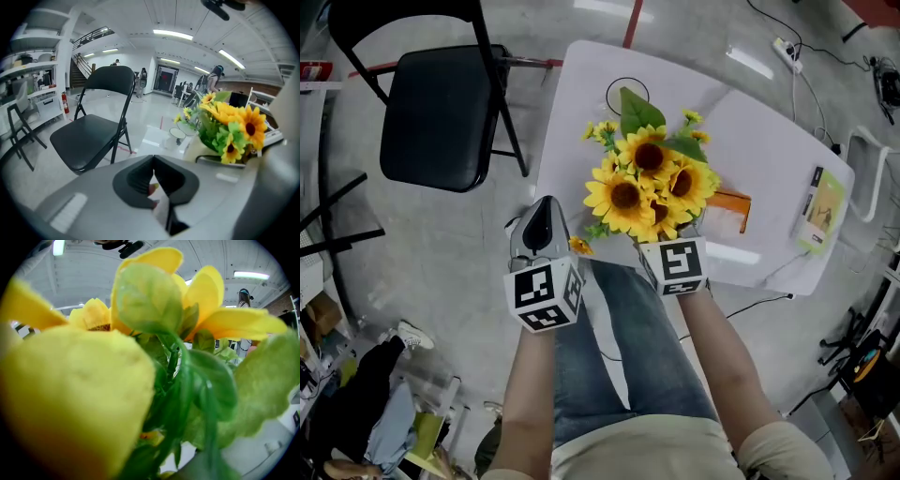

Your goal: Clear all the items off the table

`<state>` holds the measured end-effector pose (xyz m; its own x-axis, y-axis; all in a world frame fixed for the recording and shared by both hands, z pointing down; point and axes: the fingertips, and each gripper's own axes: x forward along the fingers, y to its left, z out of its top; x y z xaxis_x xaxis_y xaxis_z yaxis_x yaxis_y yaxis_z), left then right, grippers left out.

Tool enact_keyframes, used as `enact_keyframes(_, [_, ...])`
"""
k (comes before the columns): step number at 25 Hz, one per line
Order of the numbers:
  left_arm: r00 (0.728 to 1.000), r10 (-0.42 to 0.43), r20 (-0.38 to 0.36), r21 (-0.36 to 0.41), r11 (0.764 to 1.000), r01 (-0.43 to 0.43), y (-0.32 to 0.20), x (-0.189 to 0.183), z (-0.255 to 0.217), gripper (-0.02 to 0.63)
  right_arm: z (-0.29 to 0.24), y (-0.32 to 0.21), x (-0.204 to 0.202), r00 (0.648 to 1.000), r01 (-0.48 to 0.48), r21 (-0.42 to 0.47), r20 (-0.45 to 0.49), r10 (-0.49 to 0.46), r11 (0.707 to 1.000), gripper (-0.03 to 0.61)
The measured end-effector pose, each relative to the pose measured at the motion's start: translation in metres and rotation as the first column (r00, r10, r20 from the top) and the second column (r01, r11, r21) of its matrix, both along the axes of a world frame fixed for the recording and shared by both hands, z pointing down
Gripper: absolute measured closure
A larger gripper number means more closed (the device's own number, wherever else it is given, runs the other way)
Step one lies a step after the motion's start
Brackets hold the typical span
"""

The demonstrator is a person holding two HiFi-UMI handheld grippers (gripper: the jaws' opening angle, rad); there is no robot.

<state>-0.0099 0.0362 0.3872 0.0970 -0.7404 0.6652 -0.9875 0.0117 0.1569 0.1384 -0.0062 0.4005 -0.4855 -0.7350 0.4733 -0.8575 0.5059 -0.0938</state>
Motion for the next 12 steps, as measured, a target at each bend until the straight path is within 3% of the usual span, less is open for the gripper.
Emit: enact_keyframes(12, [1.0,-0.003,-0.008,-0.021,1.0,0.003,-0.022,-0.064,0.013,0.604,-0.005,-0.012,-0.065,0.999,0.025,-0.011,-0.027,-0.025,1.0,-0.011])
